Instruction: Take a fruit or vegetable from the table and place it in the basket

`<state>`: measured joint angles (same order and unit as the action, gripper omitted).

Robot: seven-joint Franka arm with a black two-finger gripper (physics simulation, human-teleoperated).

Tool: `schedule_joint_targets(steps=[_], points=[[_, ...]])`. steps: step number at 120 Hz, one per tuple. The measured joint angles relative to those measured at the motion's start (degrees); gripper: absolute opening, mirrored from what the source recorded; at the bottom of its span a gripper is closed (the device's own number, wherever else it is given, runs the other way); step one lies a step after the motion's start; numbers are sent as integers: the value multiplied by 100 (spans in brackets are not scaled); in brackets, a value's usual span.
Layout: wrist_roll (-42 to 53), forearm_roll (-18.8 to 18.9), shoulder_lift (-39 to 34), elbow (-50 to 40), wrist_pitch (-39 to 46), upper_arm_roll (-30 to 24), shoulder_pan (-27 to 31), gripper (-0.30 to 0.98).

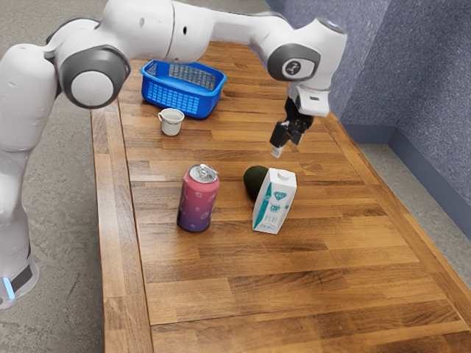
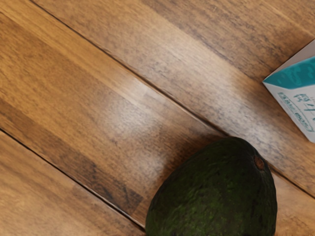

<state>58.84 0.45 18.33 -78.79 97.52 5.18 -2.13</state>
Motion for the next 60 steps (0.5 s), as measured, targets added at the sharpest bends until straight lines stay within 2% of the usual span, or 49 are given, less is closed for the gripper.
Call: schedule_joint_targets(steps=[60], points=[[905,-177,-14,-723,444,-1,46,69]])
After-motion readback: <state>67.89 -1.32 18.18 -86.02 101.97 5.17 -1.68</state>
